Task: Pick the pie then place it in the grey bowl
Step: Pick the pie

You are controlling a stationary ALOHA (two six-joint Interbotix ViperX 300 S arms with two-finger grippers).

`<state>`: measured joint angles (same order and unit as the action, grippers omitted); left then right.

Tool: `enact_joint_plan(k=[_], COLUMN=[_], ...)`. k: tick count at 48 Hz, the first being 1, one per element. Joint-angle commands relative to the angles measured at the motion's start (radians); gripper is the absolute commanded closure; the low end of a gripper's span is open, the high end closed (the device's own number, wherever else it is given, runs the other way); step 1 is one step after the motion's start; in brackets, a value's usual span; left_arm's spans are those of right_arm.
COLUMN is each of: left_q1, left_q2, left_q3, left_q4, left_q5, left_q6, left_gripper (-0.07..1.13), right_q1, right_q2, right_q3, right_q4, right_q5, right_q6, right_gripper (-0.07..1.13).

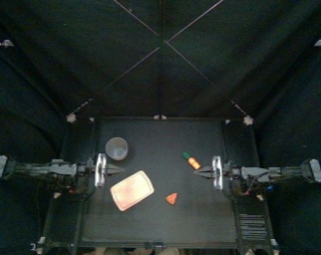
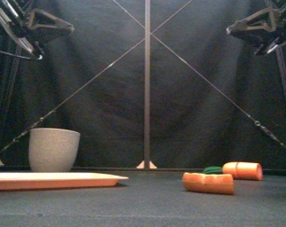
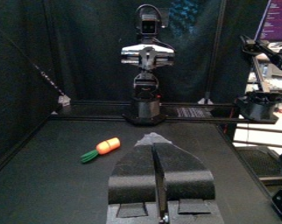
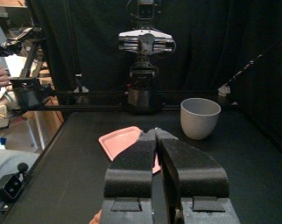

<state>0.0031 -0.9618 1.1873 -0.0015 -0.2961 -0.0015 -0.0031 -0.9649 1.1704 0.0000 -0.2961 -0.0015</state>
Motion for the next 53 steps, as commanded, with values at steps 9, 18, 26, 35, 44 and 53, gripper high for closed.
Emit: enact_joint_plan(k=[9, 18, 26, 35, 44, 53], left_q1=[0.003, 0.006, 0.008, 0.009, 0.011, 0.02], left_q2=[0.005, 0.005, 0.005, 0.005, 0.005, 0.005], left_q3=[-0.017, -0.023, -0.021, -0.025, -0.023, -0.021], left_q4=[-0.009, -0.005, -0.005, -0.003, -0.003, -0.005], left_q5=[-0.006, -0.011, -0.012, -0.015, -0.015, -0.015], left_q6=[0.006, 0.008, 0.006, 0.008, 0.008, 0.008], left_gripper=[1.09, 1.09, 1.08, 1.08, 1.08, 1.09], right_q1=[0.0, 0.009, 0.028, 0.034, 0.034, 0.058], right_q2=[0.13, 0.291, 0.348, 0.377, 0.448, 0.577], right_q3=[-0.046, -0.11, -0.144, -0.147, -0.166, -0.245], right_q4=[-0.002, 0.002, 0.015, 0.124, 0.176, 0.133], right_q5=[-0.002, 0.025, 0.035, 0.011, 0.012, 0.08], right_q6=[0.009, 0.012, 0.015, 0.032, 0.029, 0.029], right_gripper=[1.06, 1.04, 0.79, 0.24, 0.02, 0.02])
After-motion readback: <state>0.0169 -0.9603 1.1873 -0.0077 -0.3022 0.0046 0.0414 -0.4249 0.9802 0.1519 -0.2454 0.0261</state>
